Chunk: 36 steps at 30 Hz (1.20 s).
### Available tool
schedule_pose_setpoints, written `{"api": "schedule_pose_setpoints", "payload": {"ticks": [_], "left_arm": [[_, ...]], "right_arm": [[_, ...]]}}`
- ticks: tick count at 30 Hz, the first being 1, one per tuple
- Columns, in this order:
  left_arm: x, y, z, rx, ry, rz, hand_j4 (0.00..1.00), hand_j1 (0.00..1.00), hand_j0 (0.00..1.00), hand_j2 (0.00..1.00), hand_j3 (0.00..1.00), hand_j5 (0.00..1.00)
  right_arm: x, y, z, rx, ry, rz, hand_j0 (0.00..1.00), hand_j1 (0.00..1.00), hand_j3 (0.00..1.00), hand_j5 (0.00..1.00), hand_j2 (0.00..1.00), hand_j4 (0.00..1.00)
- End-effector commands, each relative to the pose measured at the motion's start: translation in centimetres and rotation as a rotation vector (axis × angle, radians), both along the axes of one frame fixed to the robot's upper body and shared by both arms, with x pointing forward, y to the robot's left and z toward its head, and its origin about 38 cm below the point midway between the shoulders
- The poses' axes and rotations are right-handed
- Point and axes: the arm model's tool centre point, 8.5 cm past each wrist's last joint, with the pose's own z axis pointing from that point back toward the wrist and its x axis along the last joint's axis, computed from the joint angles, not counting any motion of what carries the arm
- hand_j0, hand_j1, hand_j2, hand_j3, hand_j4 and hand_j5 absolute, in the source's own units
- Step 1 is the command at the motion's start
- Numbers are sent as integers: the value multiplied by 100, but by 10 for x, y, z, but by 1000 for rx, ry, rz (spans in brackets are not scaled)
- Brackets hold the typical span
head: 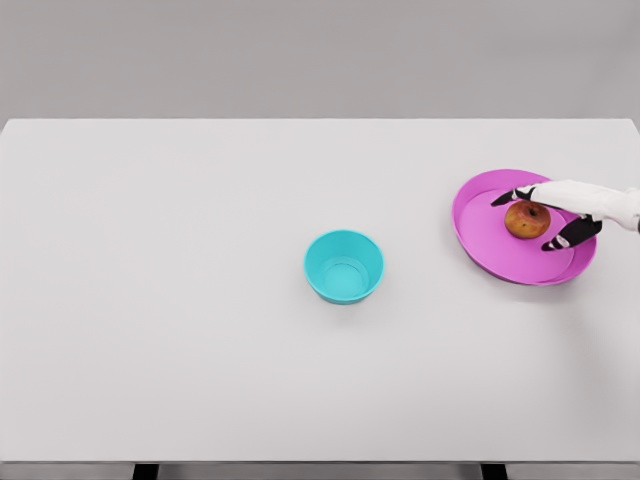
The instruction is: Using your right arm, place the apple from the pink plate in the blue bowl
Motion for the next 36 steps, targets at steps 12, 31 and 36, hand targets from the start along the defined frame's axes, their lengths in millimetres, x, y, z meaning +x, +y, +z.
{"api": "schedule_pose_setpoints", "payload": {"ticks": [12,31,36], "left_arm": [[0,0,0,0,0,0,100,100,100,100,100,100],[0,0,0,0,0,0,100,100,100,100,100,100],[0,0,0,0,0,0,100,100,100,100,100,100]], "right_arm": [[1,2,2,-1,-5,4,53,53,53,53,53,53],[5,68,59,15,-169,211,54,54,54,54,54,54],[0,104,71,43,-219,307,54,54,54,54,54,54]]}}
